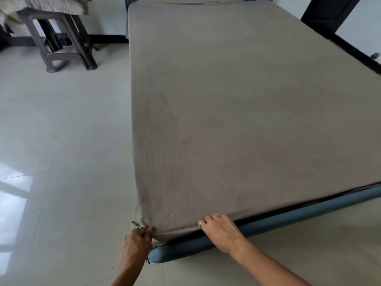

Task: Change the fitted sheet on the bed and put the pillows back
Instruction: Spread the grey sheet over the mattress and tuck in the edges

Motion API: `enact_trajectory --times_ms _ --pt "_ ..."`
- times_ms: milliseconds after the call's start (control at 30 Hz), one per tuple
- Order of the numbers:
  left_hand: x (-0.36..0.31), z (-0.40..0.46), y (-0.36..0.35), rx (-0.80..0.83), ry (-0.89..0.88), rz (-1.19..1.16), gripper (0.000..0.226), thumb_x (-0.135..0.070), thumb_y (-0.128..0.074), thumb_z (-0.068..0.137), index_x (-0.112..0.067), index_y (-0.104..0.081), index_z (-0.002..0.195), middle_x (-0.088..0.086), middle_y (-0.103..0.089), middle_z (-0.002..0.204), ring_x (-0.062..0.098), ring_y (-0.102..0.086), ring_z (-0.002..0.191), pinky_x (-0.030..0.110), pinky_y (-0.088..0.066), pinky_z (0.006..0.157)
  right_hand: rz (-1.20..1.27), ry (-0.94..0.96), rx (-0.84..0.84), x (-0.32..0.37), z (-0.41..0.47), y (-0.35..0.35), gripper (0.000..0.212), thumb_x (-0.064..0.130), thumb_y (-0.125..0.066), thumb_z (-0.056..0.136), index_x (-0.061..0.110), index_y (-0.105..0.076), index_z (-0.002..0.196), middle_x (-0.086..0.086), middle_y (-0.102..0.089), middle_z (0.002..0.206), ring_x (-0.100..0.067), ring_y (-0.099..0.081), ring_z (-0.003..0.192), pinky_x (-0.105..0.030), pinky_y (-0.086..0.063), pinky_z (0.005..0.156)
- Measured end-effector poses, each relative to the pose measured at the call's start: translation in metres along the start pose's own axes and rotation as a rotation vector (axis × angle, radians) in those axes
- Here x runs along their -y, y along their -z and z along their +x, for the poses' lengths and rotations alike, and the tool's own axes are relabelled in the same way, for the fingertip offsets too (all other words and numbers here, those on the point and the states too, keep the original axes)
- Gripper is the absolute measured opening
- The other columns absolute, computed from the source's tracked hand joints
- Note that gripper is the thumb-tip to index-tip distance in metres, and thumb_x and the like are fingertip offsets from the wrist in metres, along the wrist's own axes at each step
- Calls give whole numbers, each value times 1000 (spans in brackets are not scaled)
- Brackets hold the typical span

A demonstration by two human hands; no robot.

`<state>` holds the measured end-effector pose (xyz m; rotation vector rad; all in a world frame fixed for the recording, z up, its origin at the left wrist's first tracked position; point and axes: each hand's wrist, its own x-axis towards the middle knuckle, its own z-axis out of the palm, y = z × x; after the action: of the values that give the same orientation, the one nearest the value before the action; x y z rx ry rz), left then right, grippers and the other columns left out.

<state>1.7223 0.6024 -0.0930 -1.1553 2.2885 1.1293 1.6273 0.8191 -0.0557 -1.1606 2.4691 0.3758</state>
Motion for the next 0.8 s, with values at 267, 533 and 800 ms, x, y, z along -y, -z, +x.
enact_trajectory --times_ms 267,533,800 --pt "-27 -8 23 -117 -45 158 47 -54 -43 94 -12 -55 75 5 -63 76 24 -53 67 32 -37 56 35 -212 -70 -38 -17 -25 49 49 -93 36 19 -67 65 0 -56 52 -17 -57 40 -26 -40 38" --pt "-23 22 14 0 -73 92 36 -26 -62 93 -8 -56 62 13 -63 63 23 -59 57 29 -39 54 -65 -306 58 -75 -22 -16 42 -3 -60 82 11 -51 120 -11 -60 111 -31 -60 103 -39 -44 82" --pt "-18 25 22 -30 -94 97 25 -25 -61 92 -23 -63 68 20 -71 87 37 -63 96 34 -39 70 -30 -272 127 -78 -29 1 44 2 -83 51 18 -65 88 -7 -67 75 -25 -66 70 -31 -48 59"
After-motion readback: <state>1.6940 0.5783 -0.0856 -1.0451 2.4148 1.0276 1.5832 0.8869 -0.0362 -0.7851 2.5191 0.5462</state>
